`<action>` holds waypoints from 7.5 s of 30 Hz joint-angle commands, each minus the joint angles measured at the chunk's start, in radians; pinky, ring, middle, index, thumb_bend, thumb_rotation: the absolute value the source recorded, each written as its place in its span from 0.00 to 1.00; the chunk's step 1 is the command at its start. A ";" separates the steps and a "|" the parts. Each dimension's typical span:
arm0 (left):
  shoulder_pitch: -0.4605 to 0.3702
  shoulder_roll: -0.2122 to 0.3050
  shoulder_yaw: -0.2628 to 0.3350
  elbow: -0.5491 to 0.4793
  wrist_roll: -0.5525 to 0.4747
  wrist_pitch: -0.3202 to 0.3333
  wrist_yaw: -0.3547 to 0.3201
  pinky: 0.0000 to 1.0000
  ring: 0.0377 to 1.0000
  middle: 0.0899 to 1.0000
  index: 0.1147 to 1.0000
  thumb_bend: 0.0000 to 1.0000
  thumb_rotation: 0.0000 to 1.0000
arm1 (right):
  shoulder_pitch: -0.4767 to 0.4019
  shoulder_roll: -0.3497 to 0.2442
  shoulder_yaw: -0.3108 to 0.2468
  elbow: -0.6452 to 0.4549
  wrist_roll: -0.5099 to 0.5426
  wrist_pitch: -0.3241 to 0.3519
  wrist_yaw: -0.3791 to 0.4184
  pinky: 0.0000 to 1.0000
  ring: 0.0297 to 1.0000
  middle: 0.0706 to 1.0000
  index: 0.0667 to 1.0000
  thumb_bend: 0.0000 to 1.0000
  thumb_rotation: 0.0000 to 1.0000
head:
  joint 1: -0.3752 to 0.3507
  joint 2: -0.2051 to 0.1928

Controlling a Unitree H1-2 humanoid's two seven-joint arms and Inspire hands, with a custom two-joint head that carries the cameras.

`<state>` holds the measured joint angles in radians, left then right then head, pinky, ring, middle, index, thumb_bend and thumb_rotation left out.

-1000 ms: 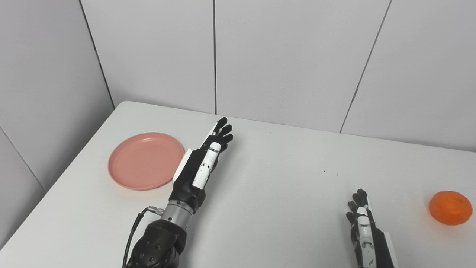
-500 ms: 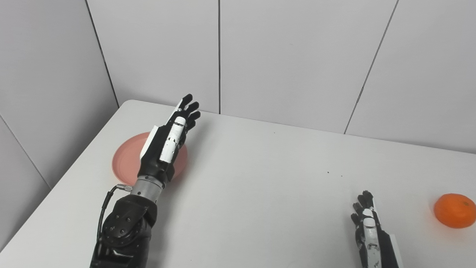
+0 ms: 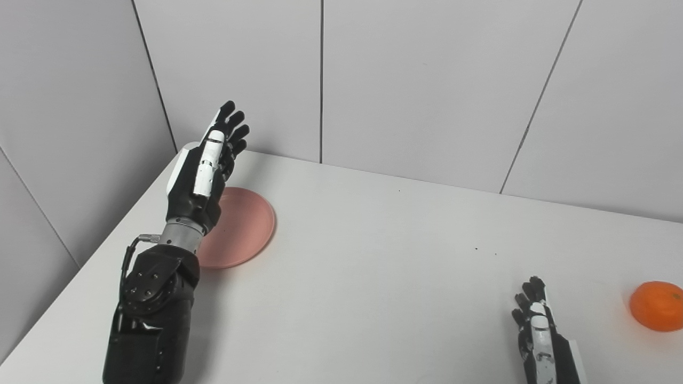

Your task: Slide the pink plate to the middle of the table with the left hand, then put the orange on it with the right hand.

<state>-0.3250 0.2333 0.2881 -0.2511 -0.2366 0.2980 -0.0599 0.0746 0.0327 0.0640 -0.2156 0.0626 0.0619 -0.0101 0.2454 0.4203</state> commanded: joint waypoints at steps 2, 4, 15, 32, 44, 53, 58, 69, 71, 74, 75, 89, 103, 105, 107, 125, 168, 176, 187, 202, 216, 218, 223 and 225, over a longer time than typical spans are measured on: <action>-0.049 0.039 0.031 -0.013 -0.021 -0.024 0.012 0.94 0.94 0.95 0.93 0.39 1.00 | -0.016 -0.005 -0.001 -0.034 0.001 -0.012 0.016 1.00 1.00 1.00 1.00 0.16 1.00 | 0.005 0.001; -0.053 0.050 0.045 -0.003 -0.031 -0.026 0.015 0.94 0.94 0.95 0.93 0.39 1.00 | -0.016 -0.008 0.001 -0.037 -0.003 -0.008 0.017 1.00 1.00 1.00 1.00 0.16 1.00 | 0.006 0.005; -0.060 0.083 0.142 0.087 -0.132 -0.028 0.033 0.95 0.94 0.94 0.91 0.39 1.00 | -0.017 -0.013 -0.003 -0.043 0.012 -0.005 0.021 1.00 1.00 1.00 1.00 0.14 1.00 | 0.015 0.002; -0.037 0.113 0.213 0.194 -0.190 -0.027 0.046 0.97 0.94 0.94 0.94 0.34 1.00 | -0.020 -0.013 -0.013 -0.047 0.036 0.012 0.017 1.00 1.00 1.00 1.00 0.13 1.00 | 0.034 -0.003; -0.015 0.104 0.227 0.224 -0.211 -0.015 0.043 0.96 0.94 0.94 0.92 0.32 1.00 | -0.017 -0.022 -0.013 -0.062 0.043 0.025 0.019 1.00 1.00 1.00 1.00 0.13 1.00 | 0.051 0.006; -0.002 0.101 0.212 0.270 -0.218 -0.042 0.035 0.97 0.95 0.95 0.94 0.32 1.00 | -0.018 -0.023 -0.016 -0.064 0.059 0.034 0.020 1.00 1.00 1.00 1.00 0.13 1.00 | 0.058 0.006; 0.003 0.102 0.205 0.289 -0.211 -0.055 0.029 0.98 0.96 0.95 0.94 0.32 1.00 | -0.020 -0.026 -0.017 -0.068 0.068 0.039 0.025 1.00 1.00 1.00 1.00 0.12 1.00 | 0.059 0.007; 0.008 0.100 0.203 0.329 -0.227 -0.062 0.018 1.00 0.97 0.97 0.96 0.31 1.00 | -0.020 -0.023 -0.029 -0.070 0.068 0.046 0.028 1.00 1.00 1.00 1.00 0.11 1.00 | 0.064 0.008; 0.011 0.101 0.203 0.333 -0.228 -0.065 0.017 1.00 0.97 0.97 0.97 0.31 1.00 | -0.019 -0.024 -0.030 -0.074 0.068 0.054 0.029 1.00 1.00 1.00 1.00 0.12 1.00 | 0.068 0.007; 0.013 0.100 0.205 0.334 -0.232 -0.068 0.018 1.00 0.97 0.97 0.97 0.31 1.00 | -0.019 -0.026 -0.030 -0.080 0.062 0.062 0.029 1.00 1.00 1.00 1.00 0.12 1.00 | 0.072 0.007; 0.014 0.100 0.206 0.333 -0.231 -0.068 0.020 1.00 0.97 0.97 0.96 0.31 1.00 | -0.019 -0.026 -0.031 -0.079 0.063 0.062 0.030 1.00 1.00 1.00 1.00 0.12 1.00 | 0.073 0.007; 0.036 0.100 0.212 0.345 -0.248 -0.088 0.015 1.00 0.99 0.98 0.98 0.30 1.00 | -0.024 -0.031 -0.039 -0.070 0.075 0.057 0.043 1.00 1.00 1.00 1.00 0.11 1.00 | 0.081 0.003; 0.035 0.113 0.226 0.435 -0.283 -0.107 -0.029 1.00 1.00 0.99 0.98 0.31 1.00 | -0.025 -0.030 -0.041 -0.074 0.082 0.066 0.043 1.00 1.00 1.00 1.00 0.11 1.00 | 0.080 0.001; 0.033 0.114 0.228 0.453 -0.289 -0.106 -0.037 1.00 0.99 0.99 0.97 0.31 1.00 | -0.024 -0.028 -0.041 -0.074 0.080 0.063 0.041 1.00 1.00 1.00 1.00 0.11 1.00 | 0.079 0.002; 0.032 0.118 0.227 0.475 -0.303 -0.110 -0.055 1.00 0.99 0.99 0.97 0.31 1.00 | -0.024 -0.028 -0.042 -0.073 0.076 0.061 0.040 1.00 1.00 1.00 1.00 0.11 1.00 | 0.080 0.003; 0.029 0.105 0.178 0.538 -0.293 -0.137 -0.077 1.00 1.00 1.00 0.99 0.35 1.00 | -0.026 -0.030 -0.041 -0.076 0.073 0.065 0.043 1.00 1.00 1.00 1.00 0.11 1.00 | 0.078 0.005; 0.027 0.032 0.042 0.466 -0.270 -0.046 -0.061 0.92 0.91 0.91 0.90 0.33 1.00 | -0.019 0.002 -0.036 -0.092 0.046 0.072 0.032 1.00 1.00 1.00 1.00 0.11 1.00 | 0.049 0.021; 0.027 0.006 0.025 0.441 -0.274 -0.019 -0.046 0.92 0.91 0.91 0.90 0.35 1.00 | -0.019 0.011 -0.034 -0.091 0.029 0.066 0.023 1.00 1.00 1.00 1.00 0.10 1.00 | 0.033 0.032; 0.026 -0.036 -0.010 0.421 -0.268 -0.004 -0.044 0.93 0.92 0.92 0.90 0.33 1.00 | -0.017 0.007 -0.031 -0.088 0.011 0.059 0.024 1.00 1.00 1.00 1.00 0.14 1.00 | 0.017 0.043; 0.019 -0.059 -0.065 0.393 -0.249 0.047 -0.026 0.93 0.92 0.92 0.90 0.35 1.00 | -0.020 0.014 -0.032 -0.082 0.004 0.043 0.017 1.00 1.00 1.00 1.00 0.16 1.00 | -0.010 0.059; 0.018 -0.097 -0.105 0.397 -0.243 0.039 -0.051 0.94 0.93 0.93 0.93 0.33 1.00 | -0.023 0.028 -0.023 -0.073 -0.008 0.034 0.013 1.00 1.00 1.00 1.00 0.18 1.00 | -0.045 0.070; 0.017 -0.100 -0.112 0.399 -0.243 0.036 -0.059 0.94 0.93 0.94 0.93 0.34 1.00 | -0.023 0.033 -0.022 -0.075 -0.013 0.039 0.009 1.00 0.99 1.00 1.00 0.19 1.00 | -0.050 0.071; 0.021 -0.123 -0.125 0.392 -0.245 0.041 -0.071 0.95 0.94 0.94 0.93 0.35 1.00 | -0.022 0.041 -0.018 -0.078 -0.023 0.045 0.004 0.99 0.99 1.00 1.00 0.19 1.00 | -0.059 0.073; 0.024 -0.131 -0.133 0.393 -0.242 0.039 -0.075 0.95 0.94 0.94 0.93 0.35 1.00 | -0.022 0.043 -0.017 -0.079 -0.023 0.046 0.003 0.99 0.99 1.00 1.00 0.19 1.00 | -0.062 0.075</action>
<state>-0.3045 0.1161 0.1677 0.1306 -0.4849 0.3004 -0.1325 0.0712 0.0668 0.0436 -0.2654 0.0407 0.1391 -0.0078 0.1826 0.4939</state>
